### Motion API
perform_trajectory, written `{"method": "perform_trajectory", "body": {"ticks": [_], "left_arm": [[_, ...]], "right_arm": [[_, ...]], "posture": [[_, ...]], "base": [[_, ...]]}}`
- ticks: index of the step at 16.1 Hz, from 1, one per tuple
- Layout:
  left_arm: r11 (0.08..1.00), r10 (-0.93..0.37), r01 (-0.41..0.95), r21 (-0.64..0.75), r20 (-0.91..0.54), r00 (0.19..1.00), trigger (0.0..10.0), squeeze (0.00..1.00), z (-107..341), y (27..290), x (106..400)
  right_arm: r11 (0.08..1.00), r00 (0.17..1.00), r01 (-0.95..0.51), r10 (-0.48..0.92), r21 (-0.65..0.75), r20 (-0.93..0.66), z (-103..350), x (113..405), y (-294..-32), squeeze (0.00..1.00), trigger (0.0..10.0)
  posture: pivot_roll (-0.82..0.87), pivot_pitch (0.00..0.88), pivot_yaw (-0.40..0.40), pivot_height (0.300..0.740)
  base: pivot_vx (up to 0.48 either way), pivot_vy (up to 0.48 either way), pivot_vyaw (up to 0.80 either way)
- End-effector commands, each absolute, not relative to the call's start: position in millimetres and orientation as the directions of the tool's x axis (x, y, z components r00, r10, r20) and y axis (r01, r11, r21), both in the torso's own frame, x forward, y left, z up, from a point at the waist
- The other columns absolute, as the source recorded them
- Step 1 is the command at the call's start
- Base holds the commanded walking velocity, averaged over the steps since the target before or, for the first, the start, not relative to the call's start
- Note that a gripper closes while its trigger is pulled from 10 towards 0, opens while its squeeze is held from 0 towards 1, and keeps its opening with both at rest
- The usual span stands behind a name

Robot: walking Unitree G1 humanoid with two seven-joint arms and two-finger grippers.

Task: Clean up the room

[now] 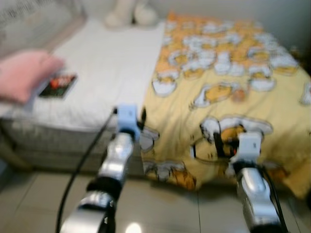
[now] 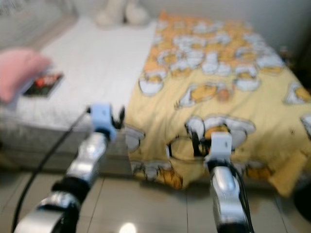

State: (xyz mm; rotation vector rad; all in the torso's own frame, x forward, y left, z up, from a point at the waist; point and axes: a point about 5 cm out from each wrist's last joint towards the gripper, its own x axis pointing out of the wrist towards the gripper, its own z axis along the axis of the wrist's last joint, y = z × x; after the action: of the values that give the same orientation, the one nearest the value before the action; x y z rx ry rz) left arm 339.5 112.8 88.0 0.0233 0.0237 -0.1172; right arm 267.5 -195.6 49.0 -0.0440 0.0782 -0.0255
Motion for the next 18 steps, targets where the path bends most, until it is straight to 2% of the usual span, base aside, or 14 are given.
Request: {"method": "perform_trajectory", "body": {"ticks": [1,6,10,13,16,17,18], "left_arm": [[0.992,-0.127,0.129,0.018,-0.064,0.990,10.0,0.00,78,116,335],[0.982,-0.185,0.186,0.020,-0.044,0.982,10.0,0.00,82,107,337],[0.988,-0.144,0.146,0.056,-0.037,0.989,10.0,0.00,71,126,324],[0.987,-0.119,0.117,0.106,0.011,0.993,10.0,0.00,72,159,296],[0.983,-0.124,0.121,0.136,0.012,0.992,10.0,0.00,77,163,294],[0.981,-0.069,0.074,0.180,-0.035,0.997,10.0,0.00,72,163,302],[0.977,-0.080,0.086,0.197,-0.036,0.996,10.0,0.00,76,157,309]], "right_arm": [[0.999,0.997,0.007,-0.010,-0.042,-0.073,49,269,-189,0.00,10.0],[0.998,0.998,-0.032,0.029,-0.048,-0.063,52,275,-179,0.00,10.0],[0.997,0.997,-0.062,0.060,-0.041,-0.044,58,282,-174,0.00,10.0],[0.997,0.997,-0.074,0.074,-0.010,0.005,72,277,-174,0.00,10.0],[0.996,0.997,-0.082,0.082,-0.024,-0.015,66,270,-179,0.00,10.0],[0.996,0.996,-0.085,0.084,-0.026,-0.027,63,271,-178,0.00,10.0],[0.995,0.995,-0.097,0.096,-0.032,-0.022,64,276,-173,0.00,10.0]], "posture": [[-0.10,0.000,0.051,0.736],[-0.08,0.000,0.026,0.736],[-0.06,0.000,0.018,0.736],[-0.05,0.000,0.012,0.736],[-0.02,0.000,0.005,0.736],[-0.01,0.000,0.004,0.736],[-0.02,0.000,0.005,0.736]], "base": [[0.000,-0.472,0.00],[0.000,-0.451,0.00],[0.000,-0.439,0.00],[0.000,-0.439,0.00],[0.000,-0.439,0.00],[0.000,0.000,0.00],[0.000,0.000,0.00]]}}
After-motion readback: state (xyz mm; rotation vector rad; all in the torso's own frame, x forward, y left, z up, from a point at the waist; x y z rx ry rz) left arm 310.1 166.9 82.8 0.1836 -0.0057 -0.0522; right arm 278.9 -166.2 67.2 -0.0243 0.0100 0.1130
